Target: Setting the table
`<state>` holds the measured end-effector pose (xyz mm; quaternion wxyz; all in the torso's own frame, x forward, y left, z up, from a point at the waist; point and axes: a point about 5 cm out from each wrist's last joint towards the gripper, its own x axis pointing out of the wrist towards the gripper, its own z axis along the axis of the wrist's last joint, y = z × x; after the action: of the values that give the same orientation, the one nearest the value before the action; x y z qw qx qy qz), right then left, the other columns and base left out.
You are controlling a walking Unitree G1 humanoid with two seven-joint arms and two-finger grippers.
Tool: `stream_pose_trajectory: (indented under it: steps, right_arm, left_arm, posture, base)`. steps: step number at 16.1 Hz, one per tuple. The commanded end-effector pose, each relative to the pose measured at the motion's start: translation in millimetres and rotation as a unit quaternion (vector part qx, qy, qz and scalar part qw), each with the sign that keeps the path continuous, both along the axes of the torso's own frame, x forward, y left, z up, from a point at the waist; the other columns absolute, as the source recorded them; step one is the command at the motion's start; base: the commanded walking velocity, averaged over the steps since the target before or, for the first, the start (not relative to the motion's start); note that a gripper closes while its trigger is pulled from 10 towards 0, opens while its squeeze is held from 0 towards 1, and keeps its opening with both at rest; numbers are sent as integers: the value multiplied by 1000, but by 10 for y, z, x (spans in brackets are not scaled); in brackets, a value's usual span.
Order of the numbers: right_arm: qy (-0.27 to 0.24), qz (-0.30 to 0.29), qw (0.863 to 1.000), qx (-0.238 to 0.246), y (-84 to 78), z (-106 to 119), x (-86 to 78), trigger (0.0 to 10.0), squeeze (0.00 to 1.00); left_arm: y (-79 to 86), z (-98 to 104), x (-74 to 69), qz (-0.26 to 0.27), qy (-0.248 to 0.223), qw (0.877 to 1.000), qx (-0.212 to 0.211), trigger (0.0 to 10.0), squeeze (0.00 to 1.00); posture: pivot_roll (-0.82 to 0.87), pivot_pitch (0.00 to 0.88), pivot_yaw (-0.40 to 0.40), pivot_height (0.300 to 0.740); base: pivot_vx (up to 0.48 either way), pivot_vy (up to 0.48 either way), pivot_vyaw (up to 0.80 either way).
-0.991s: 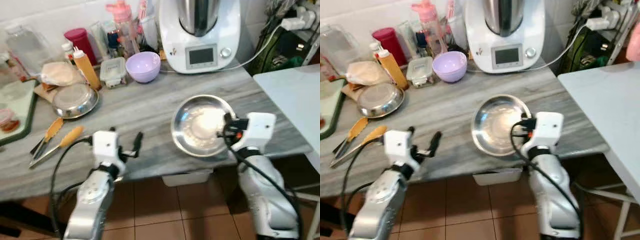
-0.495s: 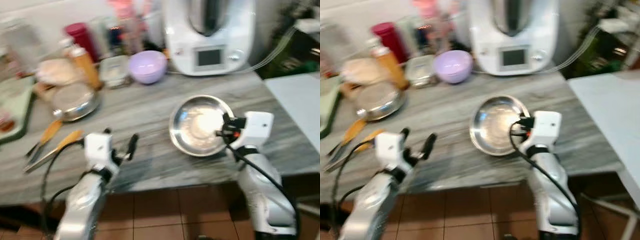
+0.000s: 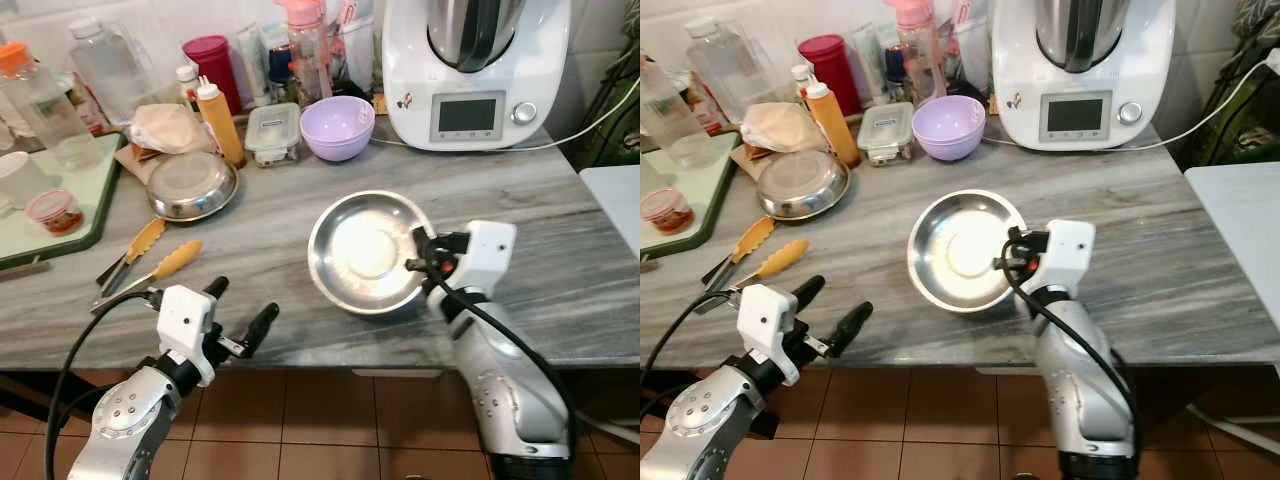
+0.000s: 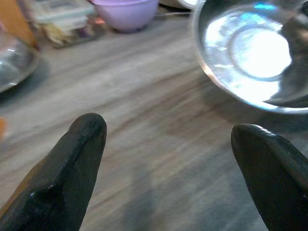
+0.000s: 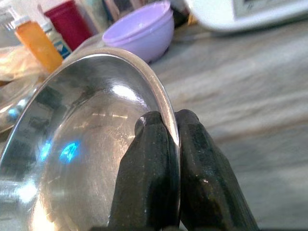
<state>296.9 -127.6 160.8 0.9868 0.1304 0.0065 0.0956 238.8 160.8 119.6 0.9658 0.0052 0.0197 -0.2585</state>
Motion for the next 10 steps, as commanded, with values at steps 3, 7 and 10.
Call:
stream_pose_trajectory:
  steps: [3,7,10]
  right_arm:
    - [49,34,997,42,148,-124,16,10000,0]
    - [89,49,993,57,221,-229,22,10000,0]
    - [111,43,990,73,227,-279,36,10000,0]
  left_arm:
    - [-40,59,-29,-50,6,999,15,10000,0]
    - [-32,48,-41,-50,6,999,18,10000,0]
    - [-45,16,-41,-55,11,998,17,10000,0]
  posture:
    - [-220,133,155,740]
    - [-220,135,159,740]
    - [-217,137,158,740]
  base:
    - [0,0,0]
    - [0,0,0]
    - [0,0,0]
